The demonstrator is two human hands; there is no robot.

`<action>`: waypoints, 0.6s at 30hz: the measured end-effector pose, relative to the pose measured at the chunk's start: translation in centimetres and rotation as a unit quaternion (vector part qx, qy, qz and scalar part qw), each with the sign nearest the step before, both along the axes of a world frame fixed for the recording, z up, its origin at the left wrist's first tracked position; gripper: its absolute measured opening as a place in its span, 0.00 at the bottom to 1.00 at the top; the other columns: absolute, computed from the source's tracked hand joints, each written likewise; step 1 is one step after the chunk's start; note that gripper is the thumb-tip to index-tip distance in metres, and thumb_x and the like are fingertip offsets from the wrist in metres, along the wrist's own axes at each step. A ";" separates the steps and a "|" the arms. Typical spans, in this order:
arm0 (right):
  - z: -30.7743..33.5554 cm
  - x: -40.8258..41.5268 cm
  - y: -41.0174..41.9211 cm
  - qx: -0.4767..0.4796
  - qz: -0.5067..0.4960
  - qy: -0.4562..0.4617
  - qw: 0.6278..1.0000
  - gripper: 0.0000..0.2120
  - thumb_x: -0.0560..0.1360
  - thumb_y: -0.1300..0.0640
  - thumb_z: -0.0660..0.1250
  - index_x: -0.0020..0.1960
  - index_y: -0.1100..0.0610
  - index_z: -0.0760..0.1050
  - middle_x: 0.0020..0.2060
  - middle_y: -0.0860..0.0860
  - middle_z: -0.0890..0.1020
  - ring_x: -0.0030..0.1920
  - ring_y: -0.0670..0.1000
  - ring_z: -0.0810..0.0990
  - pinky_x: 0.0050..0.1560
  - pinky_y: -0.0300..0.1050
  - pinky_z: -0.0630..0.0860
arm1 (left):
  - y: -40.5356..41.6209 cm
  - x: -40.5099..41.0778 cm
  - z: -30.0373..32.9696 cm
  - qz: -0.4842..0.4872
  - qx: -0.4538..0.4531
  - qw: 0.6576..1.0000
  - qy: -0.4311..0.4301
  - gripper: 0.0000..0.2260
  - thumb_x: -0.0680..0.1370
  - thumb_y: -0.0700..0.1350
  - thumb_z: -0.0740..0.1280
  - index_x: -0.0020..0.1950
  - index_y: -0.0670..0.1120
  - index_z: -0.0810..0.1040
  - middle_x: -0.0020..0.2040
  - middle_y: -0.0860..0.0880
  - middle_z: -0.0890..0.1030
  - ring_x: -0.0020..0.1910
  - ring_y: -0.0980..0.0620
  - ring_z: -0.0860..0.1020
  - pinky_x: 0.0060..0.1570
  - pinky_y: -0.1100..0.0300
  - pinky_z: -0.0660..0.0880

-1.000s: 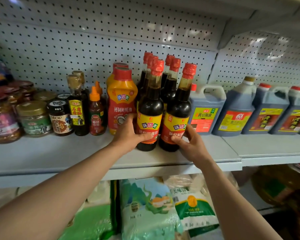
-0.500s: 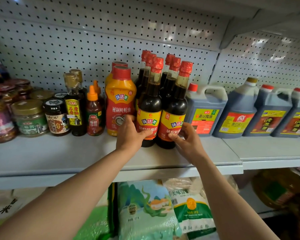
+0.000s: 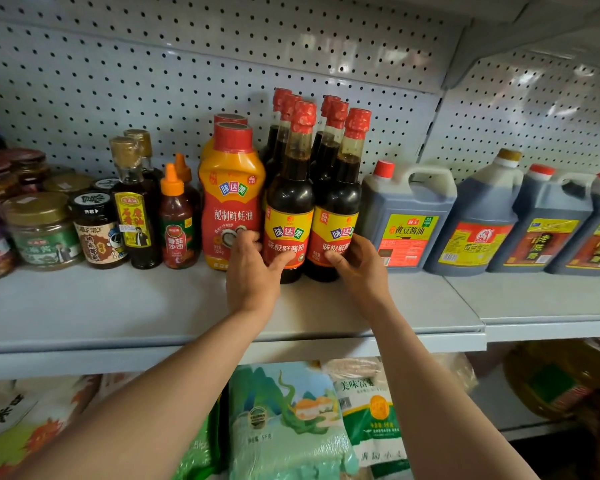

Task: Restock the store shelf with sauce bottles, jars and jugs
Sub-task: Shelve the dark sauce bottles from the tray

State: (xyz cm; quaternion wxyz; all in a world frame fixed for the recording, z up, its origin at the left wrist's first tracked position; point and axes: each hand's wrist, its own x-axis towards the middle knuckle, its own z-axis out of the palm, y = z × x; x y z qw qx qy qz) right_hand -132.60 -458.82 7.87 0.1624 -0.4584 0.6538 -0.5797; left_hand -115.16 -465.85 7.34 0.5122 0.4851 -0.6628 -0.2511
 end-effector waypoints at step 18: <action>-0.9 0.1 -0.9 -0.004 -0.012 0.035 0.999 0.21 0.74 0.50 0.75 0.65 0.48 0.77 0.55 0.42 0.85 0.55 0.38 0.82 0.59 0.41 0.78 | -0.9 -0.5 -0.7 0.029 0.077 0.996 -0.014 0.25 0.65 0.60 0.78 0.46 0.46 0.71 0.45 0.49 0.79 0.43 0.47 0.78 0.38 0.54 0.74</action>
